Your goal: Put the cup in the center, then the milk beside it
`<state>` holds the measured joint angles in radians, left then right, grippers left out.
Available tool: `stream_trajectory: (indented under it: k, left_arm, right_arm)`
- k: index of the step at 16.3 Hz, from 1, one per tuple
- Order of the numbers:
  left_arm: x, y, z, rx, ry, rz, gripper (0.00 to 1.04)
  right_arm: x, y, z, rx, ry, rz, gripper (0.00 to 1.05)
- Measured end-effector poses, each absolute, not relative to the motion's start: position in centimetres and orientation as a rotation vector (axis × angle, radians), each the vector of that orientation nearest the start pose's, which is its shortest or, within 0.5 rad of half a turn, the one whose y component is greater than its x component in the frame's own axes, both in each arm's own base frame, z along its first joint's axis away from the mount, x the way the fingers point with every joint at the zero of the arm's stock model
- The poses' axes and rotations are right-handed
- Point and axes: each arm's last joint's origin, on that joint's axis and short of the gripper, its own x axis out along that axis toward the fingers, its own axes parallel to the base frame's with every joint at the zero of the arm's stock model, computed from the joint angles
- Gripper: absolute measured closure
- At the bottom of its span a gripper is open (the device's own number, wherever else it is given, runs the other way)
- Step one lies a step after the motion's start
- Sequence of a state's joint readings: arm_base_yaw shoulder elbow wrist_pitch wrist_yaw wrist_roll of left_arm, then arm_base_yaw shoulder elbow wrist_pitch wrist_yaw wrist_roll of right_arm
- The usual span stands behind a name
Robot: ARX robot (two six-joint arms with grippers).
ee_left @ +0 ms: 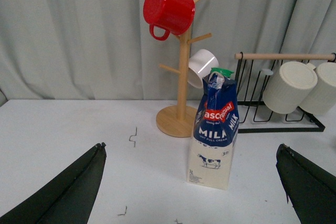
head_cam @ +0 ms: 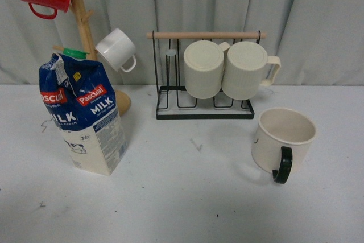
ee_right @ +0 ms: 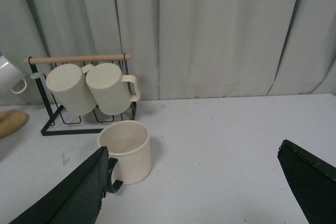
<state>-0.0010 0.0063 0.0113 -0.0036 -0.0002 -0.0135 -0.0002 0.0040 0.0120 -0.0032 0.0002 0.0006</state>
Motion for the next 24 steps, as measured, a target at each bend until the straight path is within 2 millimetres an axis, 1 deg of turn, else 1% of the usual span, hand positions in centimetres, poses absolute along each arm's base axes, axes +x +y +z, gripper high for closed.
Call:
stream_trajectory:
  k: [9,10,11,12,13,14,15,16,17,18,19,20,21,22,23,24]
  left_arm:
    - [9.7,0.0,16.7,-0.014,-0.001,-0.001,0.07]
    - [9.7,0.0,16.7,-0.014,-0.001,-0.001,0.07]
    - [9.7,0.0,16.7,-0.014,-0.002,0.000,0.07]
    - [9.7,0.0,16.7,-0.013,-0.002,-0.003,0.07]
    - [9.7,0.0,16.7,-0.014,-0.001,0.000,0.07]
    - [9.7,0.0,16.7,-0.014,-0.001,0.000,0.07]
    - [9.7,0.0,16.7,-0.014,-0.002,0.000,0.07]
    - [9.7,0.0,16.7,-0.014,-0.002,0.000,0.07]
    - [9.7,0.0,16.7,-0.014,-0.002,-0.001,0.07]
    - [9.7,0.0,16.7,-0.014,-0.002,0.000,0.07]
    - [9.7,0.0,16.7,-0.014,-0.002,0.000,0.07]
    - [9.7,0.0,16.7,-0.014,-0.002,0.000,0.07]
    - [9.7,0.0,16.7,-0.014,-0.002,0.000,0.07]
    - [9.7,0.0,16.7,-0.014,-0.002,0.000,0.07]
    - [9.7,0.0,16.7,-0.014,-0.001,0.000,0.07]
    - [9.7,0.0,16.7,-0.014,-0.002,0.000,0.07]
  right_arm:
    - [9.7,0.0,16.7,0.001,-0.004,0.000,0.06]
    - [9.7,0.0,16.5,-0.008,0.047,0.038,0.06]
    - [10.3,-0.4,16.6,-0.007,0.158,0.154,0.06]
    - [11.4,-0.8,17.4,0.010,0.178,0.206,0.06]
    - [12.6,-0.7,18.3,0.010,0.151,0.274,0.06]
    - [13.9,-0.6,19.3,0.005,0.118,0.291,0.06]
    - [16.2,-0.8,20.6,0.011,0.082,0.232,0.06]
    - [19.0,-1.0,21.3,0.042,0.074,0.157,0.06]
    - [21.1,-0.9,21.6,0.060,0.073,0.099,0.06]
    - [23.3,-0.7,21.4,0.090,0.119,0.047,0.06]
    - [25.4,-0.3,20.7,0.128,0.196,0.002,0.06]
    - [27.9,0.2,19.1,0.175,0.328,-0.040,0.06]
    - [30.2,0.9,17.2,0.235,0.488,-0.043,0.06]
    - [31.9,1.5,15.3,0.281,0.614,-0.061,0.06]
    - [33.0,1.7,14.2,0.320,0.685,-0.083,0.06]
    - [33.9,2.0,13.6,0.344,0.724,-0.095,0.06]
